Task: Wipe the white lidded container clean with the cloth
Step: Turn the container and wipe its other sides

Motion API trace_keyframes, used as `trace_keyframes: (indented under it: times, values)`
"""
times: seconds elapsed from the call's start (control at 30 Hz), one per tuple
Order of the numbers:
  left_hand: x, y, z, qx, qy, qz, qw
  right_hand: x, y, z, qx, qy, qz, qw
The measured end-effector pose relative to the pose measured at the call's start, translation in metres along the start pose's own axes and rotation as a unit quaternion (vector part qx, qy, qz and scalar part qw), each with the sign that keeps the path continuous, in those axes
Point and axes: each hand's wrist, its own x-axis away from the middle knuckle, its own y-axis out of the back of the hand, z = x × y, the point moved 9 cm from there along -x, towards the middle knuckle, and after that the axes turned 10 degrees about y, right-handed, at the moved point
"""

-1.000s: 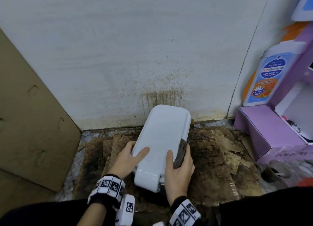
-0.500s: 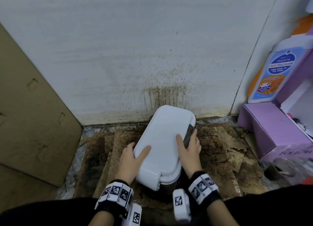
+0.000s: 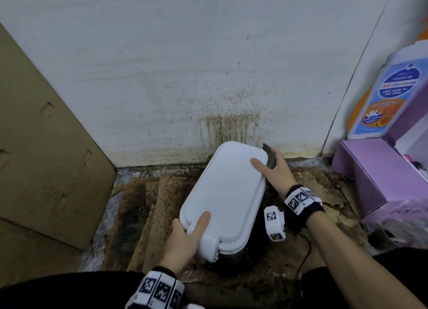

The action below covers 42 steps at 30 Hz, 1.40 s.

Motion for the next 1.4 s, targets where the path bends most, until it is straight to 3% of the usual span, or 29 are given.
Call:
trace_keyframes:
  times: [0.23, 0.53, 0.77, 0.93, 1.03, 1.13, 1.27, 1.4]
  values:
    - [0.001, 0.034, -0.033, -0.013, -0.065, 0.007, 0.998, 0.043, 0.006, -0.014, -0.042, -0.024, -0.141, 0.989]
    - [-0.019, 0.063, -0.062, -0.084, -0.073, 0.061, 0.992, 0.140, -0.007, -0.016, 0.003, -0.054, -0.314, 0.948]
    - [-0.033, 0.074, -0.047, -0.120, -0.041, -0.036, 0.991, 0.129, -0.013, -0.015, 0.036, -0.032, -0.283, 0.958]
    - [-0.027, 0.081, -0.031, -0.156, 0.004, -0.117, 0.981, 0.102, -0.007, -0.026, -0.025, -0.057, -0.214, 0.975]
    - [-0.018, 0.070, -0.015, -0.103, 0.037, -0.115, 0.987, 0.081, -0.001, -0.022, -0.065, -0.060, -0.148, 0.985]
    - [-0.016, 0.070, -0.015, -0.077, 0.028, -0.116, 0.990, 0.072, 0.004, -0.020, -0.039, -0.048, -0.115, 0.991]
    - [-0.019, 0.070, -0.022, -0.064, 0.012, -0.090, 0.994, 0.084, 0.009, -0.013, -0.043, -0.030, -0.157, 0.986]
    - [-0.020, 0.068, -0.048, -0.063, -0.050, -0.060, 0.995, 0.117, 0.018, -0.020, -0.007, -0.030, -0.268, 0.963]
